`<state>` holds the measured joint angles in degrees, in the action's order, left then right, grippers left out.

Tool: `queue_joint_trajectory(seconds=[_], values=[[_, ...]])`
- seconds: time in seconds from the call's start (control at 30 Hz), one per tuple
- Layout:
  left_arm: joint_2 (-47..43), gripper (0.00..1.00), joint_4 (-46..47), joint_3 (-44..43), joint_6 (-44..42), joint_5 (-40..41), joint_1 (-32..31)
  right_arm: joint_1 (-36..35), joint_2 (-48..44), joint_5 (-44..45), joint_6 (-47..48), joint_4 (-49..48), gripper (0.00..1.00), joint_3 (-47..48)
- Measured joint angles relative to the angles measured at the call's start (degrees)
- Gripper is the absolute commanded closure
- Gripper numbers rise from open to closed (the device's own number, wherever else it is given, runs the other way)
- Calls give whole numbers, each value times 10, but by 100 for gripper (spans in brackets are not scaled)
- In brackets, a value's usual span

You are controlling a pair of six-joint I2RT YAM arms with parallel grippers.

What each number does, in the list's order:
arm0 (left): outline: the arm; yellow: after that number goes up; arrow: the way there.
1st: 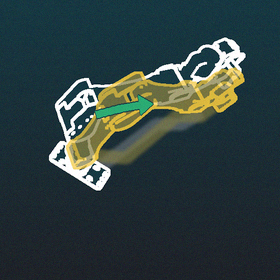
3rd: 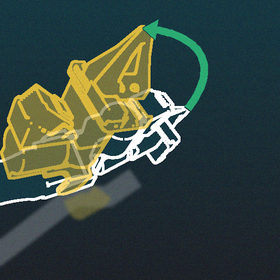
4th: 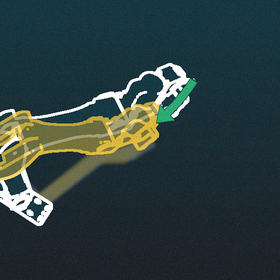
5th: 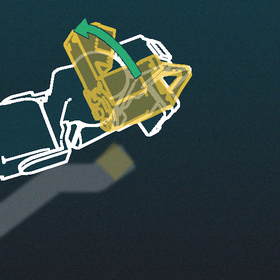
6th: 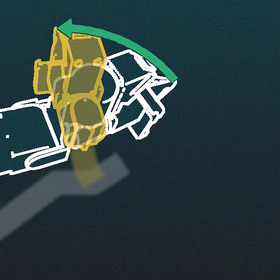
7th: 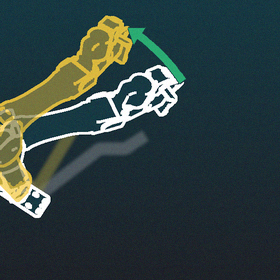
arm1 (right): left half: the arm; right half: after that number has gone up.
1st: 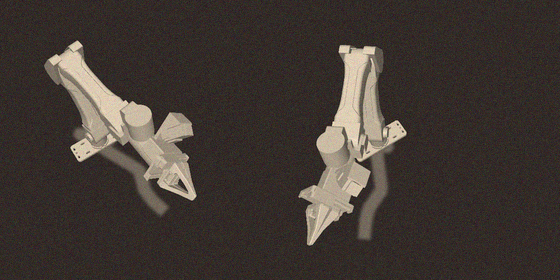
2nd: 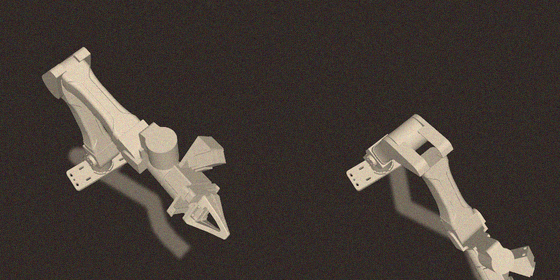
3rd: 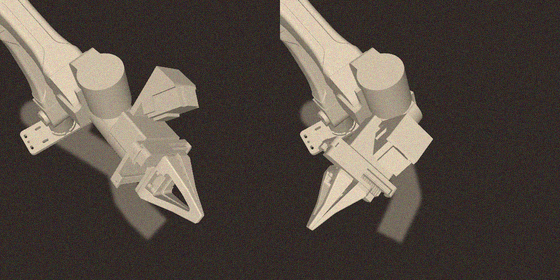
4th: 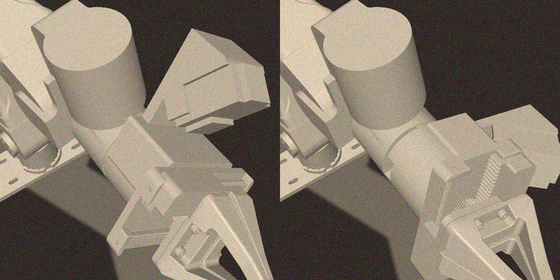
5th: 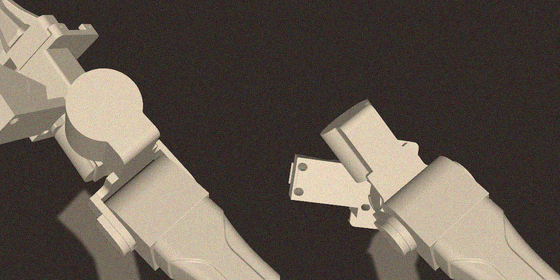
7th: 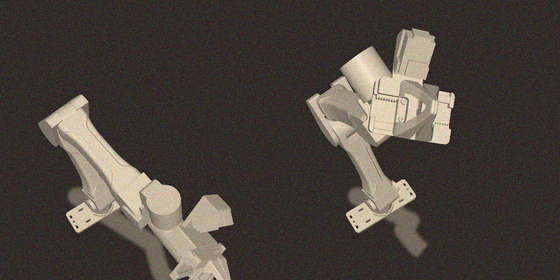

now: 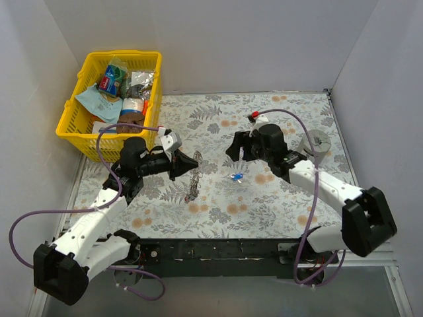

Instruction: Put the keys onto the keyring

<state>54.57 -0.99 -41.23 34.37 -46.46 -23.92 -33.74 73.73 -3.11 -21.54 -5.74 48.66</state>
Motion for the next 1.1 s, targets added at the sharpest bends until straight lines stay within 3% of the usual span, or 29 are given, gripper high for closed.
queue_joint_trajectory(seconds=[0.33, 0.7, 0.8, 1.1], values=[[21, 100, -35, -12, -32, -23, 9, 1, 181, -32, -36, 99, 48, 40], [49, 100, -22, -12, -33, -58, 9, 1, 243, -48, -38, 118, 57, 62], [52, 100, -18, -12, -31, -62, 9, 1, 245, -50, -38, 116, 63, 64], [55, 100, -1, -12, -28, -70, 9, 1, 255, -61, -37, 116, 64, 67]])
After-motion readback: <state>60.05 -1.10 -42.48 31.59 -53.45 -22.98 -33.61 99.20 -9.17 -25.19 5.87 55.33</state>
